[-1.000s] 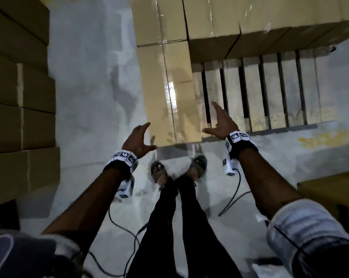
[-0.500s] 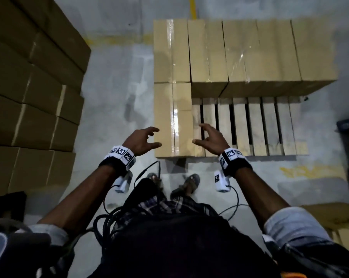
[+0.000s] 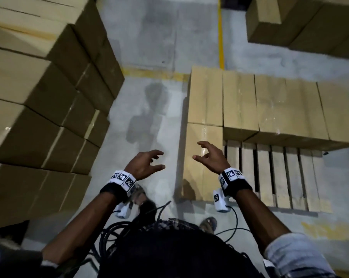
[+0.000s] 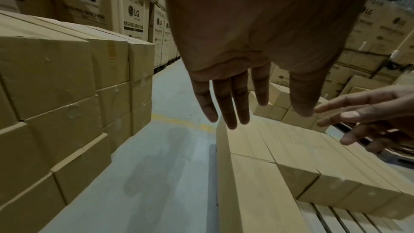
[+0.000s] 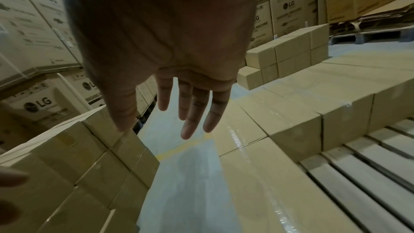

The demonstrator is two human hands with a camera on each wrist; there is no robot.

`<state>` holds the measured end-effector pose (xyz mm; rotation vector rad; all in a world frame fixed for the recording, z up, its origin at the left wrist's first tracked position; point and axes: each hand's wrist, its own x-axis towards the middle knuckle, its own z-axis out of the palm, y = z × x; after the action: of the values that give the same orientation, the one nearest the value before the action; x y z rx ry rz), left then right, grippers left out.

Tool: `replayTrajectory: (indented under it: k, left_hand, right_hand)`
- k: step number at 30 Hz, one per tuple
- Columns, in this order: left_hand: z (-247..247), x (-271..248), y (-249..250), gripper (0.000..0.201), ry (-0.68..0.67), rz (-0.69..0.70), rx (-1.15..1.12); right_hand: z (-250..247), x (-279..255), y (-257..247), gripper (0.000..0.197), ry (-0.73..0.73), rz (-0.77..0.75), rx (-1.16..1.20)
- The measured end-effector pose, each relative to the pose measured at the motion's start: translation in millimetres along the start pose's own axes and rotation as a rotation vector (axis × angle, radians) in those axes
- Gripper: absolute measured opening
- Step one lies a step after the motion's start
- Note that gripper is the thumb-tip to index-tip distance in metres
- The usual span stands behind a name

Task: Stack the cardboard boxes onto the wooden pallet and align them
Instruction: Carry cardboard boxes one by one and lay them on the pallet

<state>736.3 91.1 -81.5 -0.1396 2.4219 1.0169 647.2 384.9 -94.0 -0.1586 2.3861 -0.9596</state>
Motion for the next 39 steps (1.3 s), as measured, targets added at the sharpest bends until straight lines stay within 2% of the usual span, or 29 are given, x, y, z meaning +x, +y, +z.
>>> replayTrajectory:
  k: [5,11,15,20,24,27,29,36,39]
  left_hand:
    - [-92,11,-51,0.058,0.02,-0.001,0.007]
    - [-183,41,-91,0.058,0.164,-0.021,-0.047]
    - [-219,75,-95,0.059,0.215,-0.021,-0.095]
    - [-273,142,-91,0.062,0.18,0.009,-0.08]
    - [-334,232,-89,0.06,0.162,0.03,-0.008]
    - [-385,308,-69,0.061,0.151,0.034,0.04]
    - [-422,362,-43,0.061,0.15,0.063,0.058]
    - [-540,547,45,0.054,0.208,0.216,0.083]
    - [-581,623,80,0.053,0.194,0.266,0.07]
  right_hand:
    - [46,58,-97,0.061,-0.002,-0.05,0.053]
    - [79,125,-185,0.062,-0.092,-0.213,-0.046]
    - [75,172,-215,0.062,-0.118,-0.257,-0.096]
    - [56,258,-237,0.059,-0.053,-0.251,-0.017]
    - [24,352,-253,0.059,-0.044,-0.251,0.01]
    - [-16,418,-268,0.061,-0.037,-0.234,0.007]
    - [-52,460,-281,0.061,-0.03,-0.218,0.02]
    - [-167,606,-310,0.055,0.129,-0.161,0.152]
    - [-212,664,-320,0.053,0.193,-0.155,0.194]
